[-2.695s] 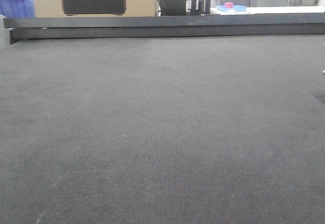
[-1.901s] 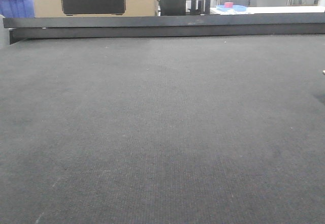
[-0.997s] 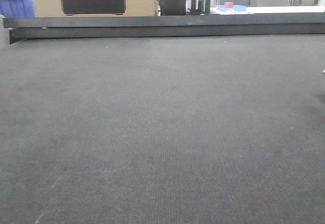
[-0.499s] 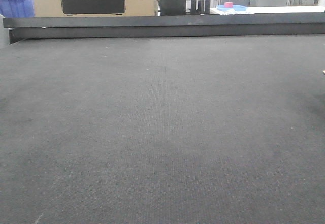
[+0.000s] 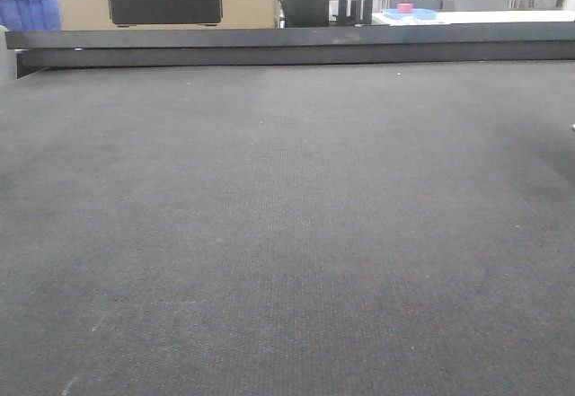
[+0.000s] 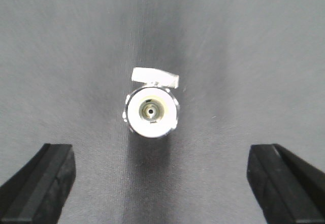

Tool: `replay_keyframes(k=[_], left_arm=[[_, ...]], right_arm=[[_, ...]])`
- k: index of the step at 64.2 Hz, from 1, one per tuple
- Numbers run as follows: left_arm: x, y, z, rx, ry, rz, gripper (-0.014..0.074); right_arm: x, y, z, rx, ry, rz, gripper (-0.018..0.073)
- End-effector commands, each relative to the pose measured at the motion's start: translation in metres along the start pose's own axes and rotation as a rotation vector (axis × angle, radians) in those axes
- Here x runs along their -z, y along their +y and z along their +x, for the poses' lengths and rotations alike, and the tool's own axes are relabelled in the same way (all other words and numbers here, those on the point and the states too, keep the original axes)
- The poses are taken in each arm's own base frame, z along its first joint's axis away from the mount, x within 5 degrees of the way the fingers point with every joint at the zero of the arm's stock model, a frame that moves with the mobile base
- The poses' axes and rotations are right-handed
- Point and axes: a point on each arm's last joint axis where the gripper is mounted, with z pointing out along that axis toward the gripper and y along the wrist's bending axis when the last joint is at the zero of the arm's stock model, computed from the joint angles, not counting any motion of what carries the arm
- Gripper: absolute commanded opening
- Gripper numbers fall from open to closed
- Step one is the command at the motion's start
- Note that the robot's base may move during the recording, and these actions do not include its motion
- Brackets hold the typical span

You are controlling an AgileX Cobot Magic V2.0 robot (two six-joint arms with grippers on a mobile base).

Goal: Place valve from conveyor to right shelf box
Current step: 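Close left and right grippers around the bodies of the white valves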

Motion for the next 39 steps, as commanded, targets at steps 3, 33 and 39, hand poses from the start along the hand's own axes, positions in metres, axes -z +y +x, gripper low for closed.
replay_keyframes(k=[3,33,39], left_arm=[[0.001,-0.001,-0.003,0.015,-0.014,0.011,0.0601],[0.001,-0.001,-0.003,0.015,-0.013,0.011,0.0601],[0.001,-0.001,-0.002,0.015,-0.011,0.011,0.0601]], right_arm=[[-0.031,-0.004,-0.009,0.018,0.067,0.002,0.0568],[-0.11,-0.008,-0.018,0.022,0.229,-0.018,0.0568],[-0.118,-0.008,-0.018,0.027,0.248,-0.022,0.0568]])
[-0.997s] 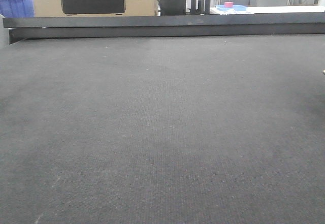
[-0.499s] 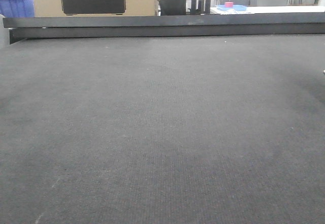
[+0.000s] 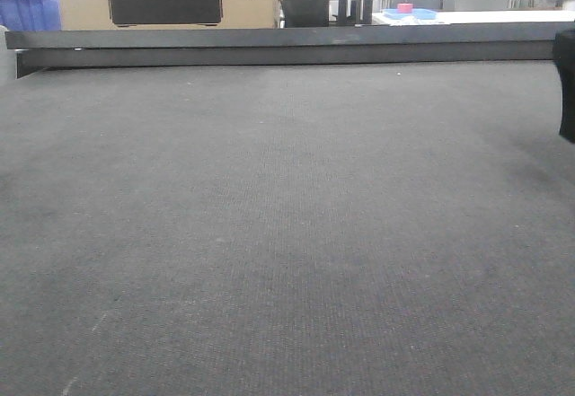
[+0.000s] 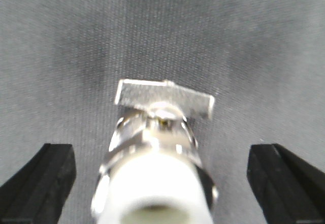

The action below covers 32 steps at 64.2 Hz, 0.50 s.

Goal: Place valve from conveyor to right shelf box
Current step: 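Close left and right grippers around the bodies of the white valves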

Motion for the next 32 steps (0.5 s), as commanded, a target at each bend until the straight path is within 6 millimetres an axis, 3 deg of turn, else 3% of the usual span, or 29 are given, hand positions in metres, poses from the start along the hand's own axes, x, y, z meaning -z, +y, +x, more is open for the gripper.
replay_keyframes(k=[1,9,15,25,32], left_arm=[[0.001,-0.001,-0.002,0.015,-0.011,0.011,0.0601],[0.001,-0.001,-0.002,0.015,-0.011,0.011,0.0601],[0.001,-0.001,-0.002,0.015,-0.006,0.011,0.0601],[0.002,-0.001,-0.004,0.017,0.031,0.007,0.0601],[-0.001,0.002,-0.013,0.024,0.092,-0.011,0.0601]], right_arm=[[-0.005,-0.002,-0.002,0.019,0.005,0.009,0.0566],[-0.006,-0.003,-0.004,0.019,-0.005,0.01,0.0454],[-0.006,-0.003,-0.003,0.019,-0.003,0.01,0.0252],[-0.005,-0.002,-0.002,0.019,0.005,0.009,-0.0158],[0.01,-0.002,-0.001,0.02,-0.056,0.017,-0.0153]])
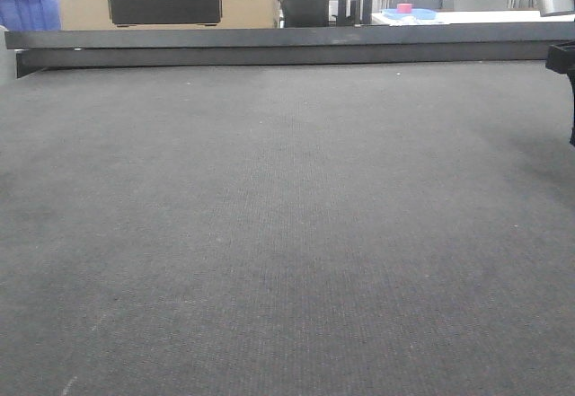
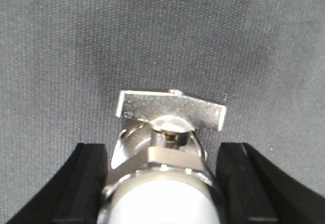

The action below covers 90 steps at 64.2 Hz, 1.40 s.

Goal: Place valve from conveyor to right shelf box
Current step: 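Close left and right grippers around the bodies of the white valves, then lift both held valves up off the conveyor belt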

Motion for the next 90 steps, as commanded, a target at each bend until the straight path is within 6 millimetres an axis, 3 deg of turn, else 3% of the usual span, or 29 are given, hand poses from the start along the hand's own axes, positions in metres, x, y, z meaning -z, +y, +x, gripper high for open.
replay_keyframes(k=[1,14,19,32,42,51,65,75,90], left_arm=[[-0.002,0.002,-0.009,0.025,0.036,-0.011,0.0601],[-0.025,0.016,-0.032,0.066,0.194,-0.081,0.0601],[-0.039,0.026,-0.04,0.087,0.266,-0.114,0.0601],[-0.081,0.05,-0.06,0.075,0.428,-0.099,0.0601],[-0.121,0.073,-0.072,0.05,0.502,-0.104,0.0601],[-0.171,0.088,-0.064,0.047,0.59,-0.093,0.0601],[-0.238,0.103,-0.024,0.03,0.771,-0.064,0.0601],[-0.267,0.108,-0.003,0.041,0.826,-0.054,0.0601],[-0.296,0.112,0.022,0.059,0.891,-0.036,0.0601]], right_arm=[[0.019,0.0,0.001,0.013,-0.071,0.017,-0.0153],[0.067,0.009,0.016,-0.006,-0.265,-0.017,-0.0153],[0.077,0.012,0.026,-0.012,-0.31,-0.028,-0.0153],[0.089,0.017,0.057,-0.015,-0.377,-0.02,-0.0153],[0.095,0.018,0.066,-0.015,-0.406,-0.017,-0.0153],[0.097,0.019,0.068,-0.016,-0.413,-0.018,-0.0153],[0.097,0.02,0.068,-0.02,-0.414,-0.027,-0.0153],[0.097,0.02,0.068,-0.02,-0.414,-0.027,-0.0153],[0.097,0.019,0.068,-0.02,-0.414,-0.027,-0.0153]])
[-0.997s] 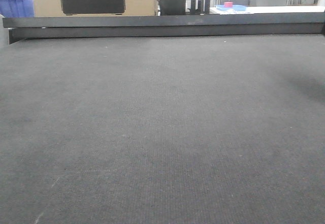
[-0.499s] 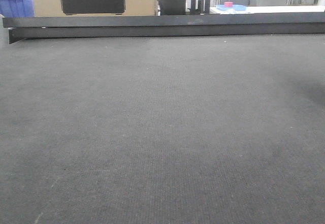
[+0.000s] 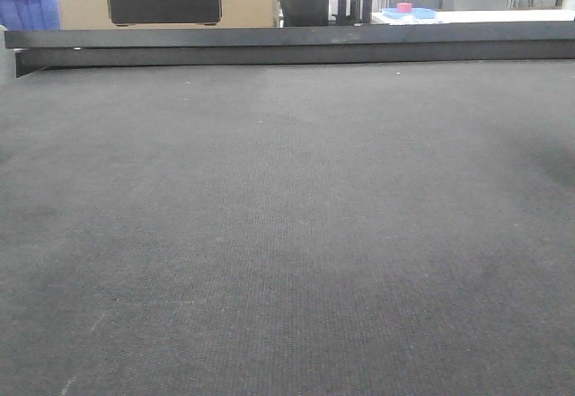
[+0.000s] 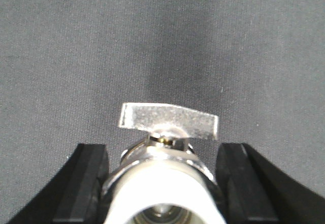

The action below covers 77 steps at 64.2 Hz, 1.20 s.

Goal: Place valve from conveyor to right shelf box
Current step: 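Lift both held valves up off the conveyor belt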

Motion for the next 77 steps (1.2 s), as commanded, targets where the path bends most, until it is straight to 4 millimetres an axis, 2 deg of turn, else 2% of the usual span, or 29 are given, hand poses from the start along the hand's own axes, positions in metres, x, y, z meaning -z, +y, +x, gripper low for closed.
replay_keyframes(k=[1,11,18,24,29,37,40,45,50,61,71,77], left_arm=[[-0.008,0.002,-0.004,0.003,0.0,0.008,0.0601],[-0.024,0.003,-0.008,0.008,0.004,0.015,0.0601],[-0.027,0.003,-0.01,0.008,-0.01,0.011,0.0597],[-0.028,0.004,-0.01,0.008,-0.013,0.01,0.0549],[-0.029,0.004,-0.01,0.009,-0.012,0.011,0.0453],[-0.029,0.002,-0.011,0.015,-0.015,0.024,0.0195],[-0.029,0.001,-0.01,0.021,-0.011,0.038,0.0056],[-0.029,-0.001,-0.01,0.027,-0.004,0.058,-0.0113],[-0.027,-0.005,-0.007,0.028,0.024,0.081,-0.0111],[0.0,-0.021,-0.005,0.025,-0.009,0.068,-0.0111],[0.047,-0.044,0.002,-0.02,-0.083,-0.04,-0.0111],[0.073,-0.056,0.01,-0.033,-0.14,-0.028,-0.0111]], right_arm=[[0.007,0.0,-0.003,0.007,-0.059,0.008,-0.0153],[0.007,0.0,-0.003,0.007,-0.059,0.008,-0.0153],[0.007,0.0,-0.003,0.007,-0.059,0.008,-0.0153],[0.007,0.0,-0.003,0.007,-0.059,0.008,-0.0153],[0.007,0.0,-0.003,0.007,-0.059,0.008,-0.0153],[0.007,0.0,-0.003,0.007,-0.061,0.008,-0.0153],[0.007,0.0,-0.003,0.007,-0.063,0.008,-0.0153],[0.007,0.0,-0.004,0.007,-0.064,0.009,-0.0153],[0.007,0.0,-0.004,0.007,-0.069,0.009,-0.0153],[0.007,0.0,-0.004,0.007,-0.071,0.01,-0.0153],[0.007,0.0,-0.003,0.006,-0.066,0.009,-0.0153],[0.009,0.0,0.0,0.006,-0.083,0.012,-0.0153]])
